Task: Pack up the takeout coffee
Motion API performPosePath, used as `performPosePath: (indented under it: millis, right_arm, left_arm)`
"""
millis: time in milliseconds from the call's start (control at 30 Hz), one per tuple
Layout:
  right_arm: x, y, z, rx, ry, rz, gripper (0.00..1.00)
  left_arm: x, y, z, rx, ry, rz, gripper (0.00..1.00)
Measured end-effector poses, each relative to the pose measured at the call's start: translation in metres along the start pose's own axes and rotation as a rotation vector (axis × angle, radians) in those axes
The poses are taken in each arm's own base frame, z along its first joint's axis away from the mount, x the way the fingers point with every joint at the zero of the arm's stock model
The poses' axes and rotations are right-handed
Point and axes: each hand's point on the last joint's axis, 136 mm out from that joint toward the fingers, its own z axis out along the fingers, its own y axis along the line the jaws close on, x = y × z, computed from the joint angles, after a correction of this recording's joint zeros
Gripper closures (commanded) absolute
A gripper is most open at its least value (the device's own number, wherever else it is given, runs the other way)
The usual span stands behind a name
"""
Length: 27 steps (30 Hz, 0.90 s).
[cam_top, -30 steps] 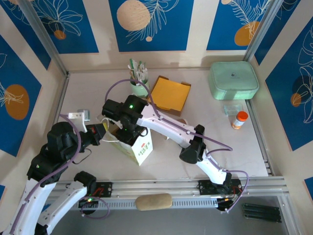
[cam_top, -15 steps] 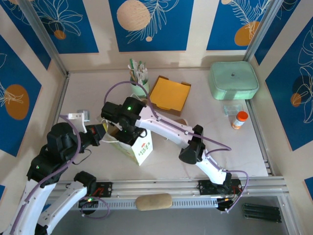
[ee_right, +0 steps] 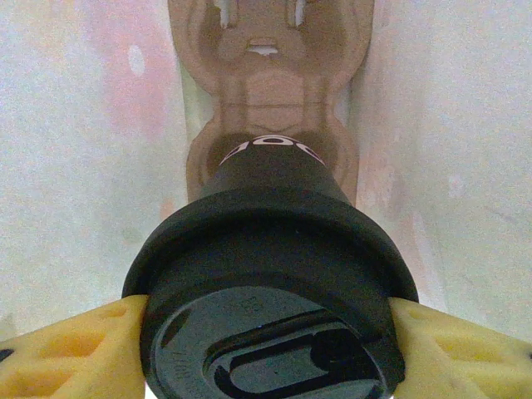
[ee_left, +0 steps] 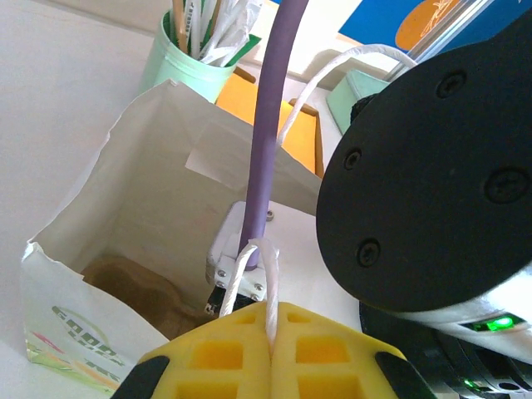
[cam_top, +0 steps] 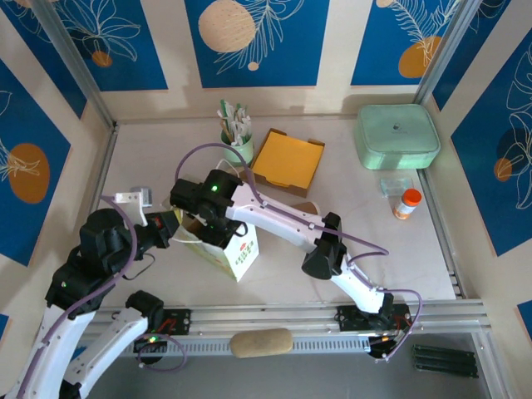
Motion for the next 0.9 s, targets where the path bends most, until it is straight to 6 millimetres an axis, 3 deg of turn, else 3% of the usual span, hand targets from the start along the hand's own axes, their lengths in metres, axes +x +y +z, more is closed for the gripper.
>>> performPosePath:
  millis: [900]
  right_arm:
    - [0.0001,-0.0019,0.0009,0.008,0.002,0.001,0.51]
  left_arm:
    - [0.0015,0.0038,0.0002,-0.019,0.004,-0.002,1.00]
